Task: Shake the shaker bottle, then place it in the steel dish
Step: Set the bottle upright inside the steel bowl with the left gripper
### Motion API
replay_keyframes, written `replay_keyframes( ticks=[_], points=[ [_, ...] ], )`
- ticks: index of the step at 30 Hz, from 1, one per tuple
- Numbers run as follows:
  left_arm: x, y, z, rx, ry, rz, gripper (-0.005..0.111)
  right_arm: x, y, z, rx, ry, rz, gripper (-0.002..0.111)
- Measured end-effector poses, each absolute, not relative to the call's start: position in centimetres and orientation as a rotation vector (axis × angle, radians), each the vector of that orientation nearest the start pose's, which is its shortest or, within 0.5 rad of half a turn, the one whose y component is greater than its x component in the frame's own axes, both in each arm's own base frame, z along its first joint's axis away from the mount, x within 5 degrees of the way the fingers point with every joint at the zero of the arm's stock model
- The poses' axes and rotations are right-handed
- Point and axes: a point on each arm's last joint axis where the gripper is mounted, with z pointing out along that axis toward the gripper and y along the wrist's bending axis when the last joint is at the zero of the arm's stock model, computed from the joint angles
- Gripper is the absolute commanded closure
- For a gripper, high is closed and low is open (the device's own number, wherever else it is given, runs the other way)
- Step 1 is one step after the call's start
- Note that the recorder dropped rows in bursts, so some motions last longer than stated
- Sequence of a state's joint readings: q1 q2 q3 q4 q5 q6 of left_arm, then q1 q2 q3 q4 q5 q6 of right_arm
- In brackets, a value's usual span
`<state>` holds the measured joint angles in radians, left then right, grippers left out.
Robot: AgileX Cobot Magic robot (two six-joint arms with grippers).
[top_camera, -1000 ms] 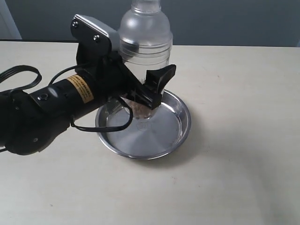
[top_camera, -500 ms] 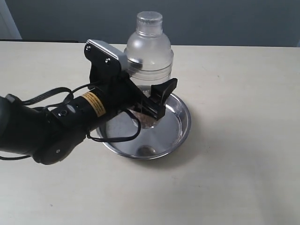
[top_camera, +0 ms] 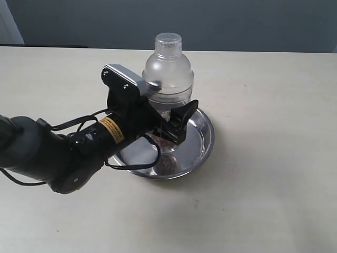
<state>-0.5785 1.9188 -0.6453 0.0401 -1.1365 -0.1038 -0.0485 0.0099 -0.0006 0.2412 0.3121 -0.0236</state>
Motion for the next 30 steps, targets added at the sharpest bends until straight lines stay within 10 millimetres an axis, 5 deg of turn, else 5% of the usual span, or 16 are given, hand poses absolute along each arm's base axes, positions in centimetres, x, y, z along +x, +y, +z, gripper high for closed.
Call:
replay_keyframes(
  ticks=[4, 11, 18, 23, 30],
  points=[
    [28.7, -17.8, 14.6, 0.407, 1.594, -0.512, 0.033, 5.5, 0.4, 18.5, 0.176, 1.791, 0.179, 0.109],
    [29.1, -17.2, 14.3, 0.433, 1.591, -0.508, 0.032, 5.5, 0.4, 18.5, 0.176, 1.791, 0.179, 0.109],
    [28.9, -17.5, 11.3, 0.474, 1.656, -0.539, 0.030, 5.5, 0.4, 18.5, 0.176, 1.791, 0.179, 0.109],
    [28.9, -17.6, 11.5, 0.482, 1.632, -0.544, 0.001, 5.5, 0.4, 18.5, 0.176, 1.791, 0.179, 0.109],
    [28.9, -17.8, 11.3, 0.496, 1.624, -0.554, 0.001, 5.5, 0.4, 18.5, 0.176, 1.791, 0.179, 0.109]
  ],
)
